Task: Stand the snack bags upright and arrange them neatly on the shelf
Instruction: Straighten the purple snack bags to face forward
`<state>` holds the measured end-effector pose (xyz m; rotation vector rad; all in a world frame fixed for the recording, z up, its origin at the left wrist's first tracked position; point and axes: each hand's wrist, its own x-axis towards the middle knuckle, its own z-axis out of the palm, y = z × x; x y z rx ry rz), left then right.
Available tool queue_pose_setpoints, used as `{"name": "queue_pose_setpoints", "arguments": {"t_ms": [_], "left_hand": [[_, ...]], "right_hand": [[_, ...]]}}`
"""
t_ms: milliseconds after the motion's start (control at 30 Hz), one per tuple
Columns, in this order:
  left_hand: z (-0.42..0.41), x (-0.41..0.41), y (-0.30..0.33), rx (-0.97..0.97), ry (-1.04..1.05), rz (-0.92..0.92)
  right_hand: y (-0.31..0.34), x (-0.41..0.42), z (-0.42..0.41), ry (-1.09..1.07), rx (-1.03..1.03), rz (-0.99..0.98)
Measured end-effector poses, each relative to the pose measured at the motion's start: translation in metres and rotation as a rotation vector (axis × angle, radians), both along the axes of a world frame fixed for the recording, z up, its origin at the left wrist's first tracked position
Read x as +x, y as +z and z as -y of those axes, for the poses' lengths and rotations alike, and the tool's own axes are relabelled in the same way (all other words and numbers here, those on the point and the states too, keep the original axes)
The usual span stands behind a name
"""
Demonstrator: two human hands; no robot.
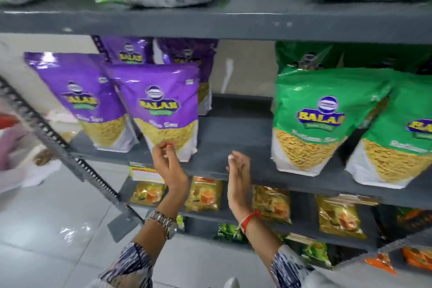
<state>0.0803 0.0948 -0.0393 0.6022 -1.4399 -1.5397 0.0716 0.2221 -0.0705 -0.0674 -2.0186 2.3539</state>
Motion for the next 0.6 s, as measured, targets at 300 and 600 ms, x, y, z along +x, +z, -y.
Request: {"name": "queue_pose_setpoints", "arguments": {"t_ms": [300,600], "left_hand": [[0.112,-0.008,-0.004,0.121,-0.247,0.172],[0.124,-0.021,-0.005,0.18,-0.489,0.226]], "right_hand": [[0.023,-0.044,0.104,0.279,-0.013,0.112],[0.024,-0.056,0.123,0.306,-0.173,0.046]]}}
